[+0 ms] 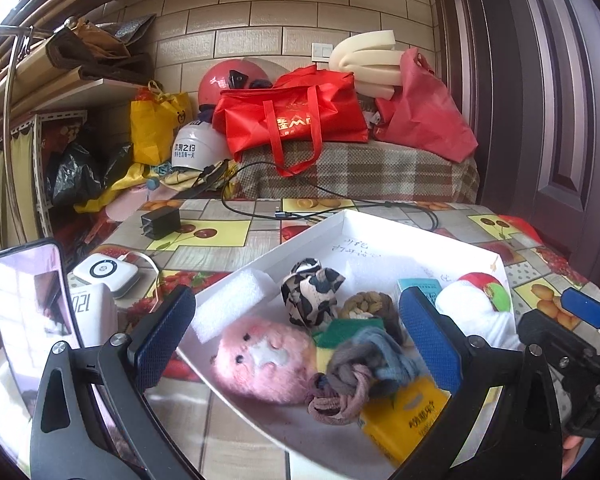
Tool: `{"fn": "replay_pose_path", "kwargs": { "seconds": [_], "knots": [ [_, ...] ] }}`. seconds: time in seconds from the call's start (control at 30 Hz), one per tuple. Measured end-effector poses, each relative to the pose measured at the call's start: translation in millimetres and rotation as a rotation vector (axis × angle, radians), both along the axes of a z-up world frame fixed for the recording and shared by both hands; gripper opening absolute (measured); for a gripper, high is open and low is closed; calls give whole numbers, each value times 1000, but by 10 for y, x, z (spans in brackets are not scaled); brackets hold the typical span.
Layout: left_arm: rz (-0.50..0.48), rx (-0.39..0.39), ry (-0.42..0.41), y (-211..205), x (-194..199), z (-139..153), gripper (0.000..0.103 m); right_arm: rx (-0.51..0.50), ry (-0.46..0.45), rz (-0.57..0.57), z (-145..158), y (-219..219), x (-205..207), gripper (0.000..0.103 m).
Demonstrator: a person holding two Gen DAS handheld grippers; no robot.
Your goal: Organize soft objects
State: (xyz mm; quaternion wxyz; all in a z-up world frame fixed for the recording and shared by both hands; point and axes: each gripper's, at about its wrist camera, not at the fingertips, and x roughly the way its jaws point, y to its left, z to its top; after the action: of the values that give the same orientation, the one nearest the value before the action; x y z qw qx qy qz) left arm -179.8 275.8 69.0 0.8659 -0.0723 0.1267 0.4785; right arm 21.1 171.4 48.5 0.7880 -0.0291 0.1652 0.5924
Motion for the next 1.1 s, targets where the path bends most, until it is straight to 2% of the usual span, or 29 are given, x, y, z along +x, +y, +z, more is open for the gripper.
{"fn": "replay_pose_path", "kwargs": {
  "seconds": [0.27,0.63,0.77,0.87,0.97,1.03,1.1],
  "knots": [
    [-16,-1,18,-246,-100,-35,103,6,13,3,-44,-350,-30,103],
    [-68,-7,47,-735,-235,-97,103,17,-130,-18,-61,-919,-244,103],
    [-106,-23,59,-935,-271,-131,103,25,-123,-21,-74,-1148,-245,103],
    [-135,-11,65,-1120,-287,-143,103,77,-90,-37,-52,-1391,-216,103],
    [-141,12,62,-1251,-303,-137,103,230,-78,-109,27,-1789,-196,103],
    [-136,46,61,-1343,-313,-121,103,271,-58,-117,34,-1955,-192,103],
    [-120,69,71,-1428,-301,-112,103,257,-34,-144,9,-2037,-177,103]
  ]
}}
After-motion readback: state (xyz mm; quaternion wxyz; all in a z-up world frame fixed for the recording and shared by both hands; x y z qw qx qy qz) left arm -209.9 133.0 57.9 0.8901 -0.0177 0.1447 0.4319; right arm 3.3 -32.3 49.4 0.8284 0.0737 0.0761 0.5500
